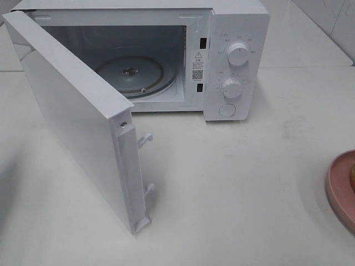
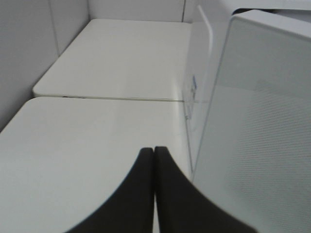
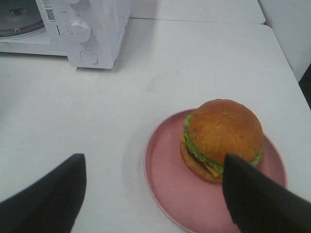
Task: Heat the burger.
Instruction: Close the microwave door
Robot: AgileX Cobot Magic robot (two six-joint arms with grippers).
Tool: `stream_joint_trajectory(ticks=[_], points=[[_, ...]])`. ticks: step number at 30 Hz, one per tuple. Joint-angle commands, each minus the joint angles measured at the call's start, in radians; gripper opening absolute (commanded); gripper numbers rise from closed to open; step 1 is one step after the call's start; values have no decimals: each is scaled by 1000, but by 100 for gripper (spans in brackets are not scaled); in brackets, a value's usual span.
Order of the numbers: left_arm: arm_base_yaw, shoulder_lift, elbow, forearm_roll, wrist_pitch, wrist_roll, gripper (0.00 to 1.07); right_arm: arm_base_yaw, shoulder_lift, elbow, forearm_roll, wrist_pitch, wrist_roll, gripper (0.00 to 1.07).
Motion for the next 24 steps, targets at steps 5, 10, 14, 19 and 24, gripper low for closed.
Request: stream_joint_trajectory(ticks=[5,10,14,19,24], points=[[-140,141,-8,-21,-197,-20,0,-8,-31,3,1,-7,-13,75],[-249,215,-42,-94,-211,60,0,-8,-31,3,1,-7,-13,75],[-323,280,-60,-127,-261,59,0,-8,-31,3,1,-7,-13,75],[-383,327,-82,-150,-286,59,0,-8,-31,3,1,-7,-13,75],[-425,356,-105,-190,-290,59,0,-8,-31,3,1,-7,-13,75]])
